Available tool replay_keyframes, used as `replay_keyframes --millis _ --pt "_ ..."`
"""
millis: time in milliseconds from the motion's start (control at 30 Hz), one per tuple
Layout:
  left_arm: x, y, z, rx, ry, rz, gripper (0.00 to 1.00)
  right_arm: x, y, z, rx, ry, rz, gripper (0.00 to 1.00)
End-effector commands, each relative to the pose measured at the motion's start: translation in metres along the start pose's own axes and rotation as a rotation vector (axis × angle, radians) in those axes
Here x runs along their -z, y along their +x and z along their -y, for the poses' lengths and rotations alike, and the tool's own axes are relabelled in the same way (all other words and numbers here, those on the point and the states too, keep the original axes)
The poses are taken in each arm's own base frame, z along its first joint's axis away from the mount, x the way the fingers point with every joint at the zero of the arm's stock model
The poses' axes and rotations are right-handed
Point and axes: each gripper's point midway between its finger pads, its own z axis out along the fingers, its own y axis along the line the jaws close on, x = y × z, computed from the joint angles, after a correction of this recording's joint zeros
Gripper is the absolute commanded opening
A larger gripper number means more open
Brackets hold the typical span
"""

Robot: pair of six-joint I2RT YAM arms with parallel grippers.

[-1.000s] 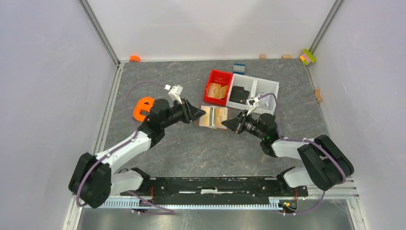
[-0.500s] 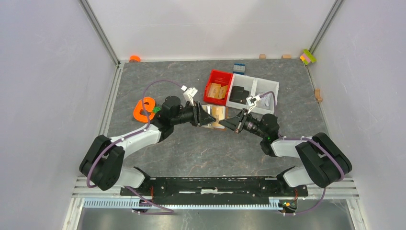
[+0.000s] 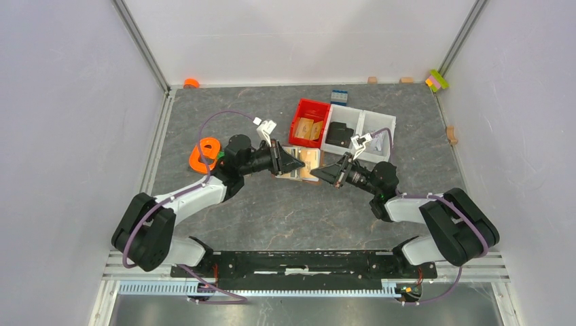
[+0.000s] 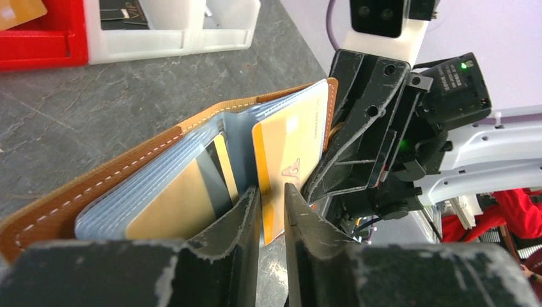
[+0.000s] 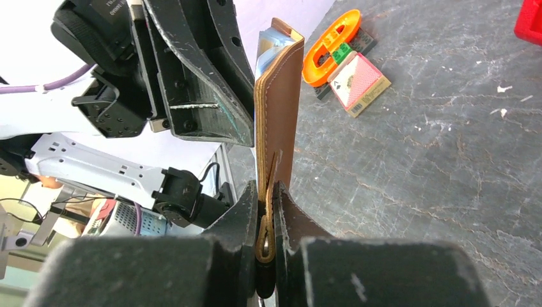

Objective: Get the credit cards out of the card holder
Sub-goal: Remove the credit card from the card holder.

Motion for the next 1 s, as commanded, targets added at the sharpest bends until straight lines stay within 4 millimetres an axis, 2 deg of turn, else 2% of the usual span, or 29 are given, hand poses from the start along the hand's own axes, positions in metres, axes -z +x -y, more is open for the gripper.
replay_keyframes --millis 0,167,267,367,500,633,667,800,967 --pt "0.007 -0.017 0.035 -0.046 0.156 0.066 0.24 -0.005 -0.022 -0.039 0.076 -0.151 0.045 0.00" --pt "0.019 -0.023 0.052 -0.091 0.209 0.124 0.18 -0.003 -0.023 -0.046 0.055 -0.198 0.049 0.03" --pt "0.024 -0.025 0.060 -0.101 0.247 0.144 0.11 -0.001 -0.025 -0.049 0.043 -0.221 0.055 0.15" --pt "0.022 -0.025 0.053 -0.090 0.208 0.141 0.03 0.002 -0.028 -0.048 0.043 -0.220 0.071 0.31" --pt "0.020 -0.025 0.045 -0.080 0.167 0.138 0.02 0.008 -0.034 -0.045 0.059 -0.203 0.102 0.33" --pt "0.018 -0.023 0.036 -0.069 0.127 0.133 0.02 0.012 -0.037 -0.044 0.068 -0.187 0.122 0.31" --pt "0.018 -0.024 0.034 -0.066 0.115 0.135 0.02 0.013 -0.038 -0.043 0.070 -0.181 0.129 0.28" --pt "0.020 -0.027 0.024 -0.046 0.082 0.148 0.02 0.016 -0.040 -0.037 0.063 -0.160 0.145 0.07" --pt "0.021 -0.028 0.018 -0.027 0.067 0.154 0.02 0.020 -0.042 -0.034 0.053 -0.148 0.164 0.00"
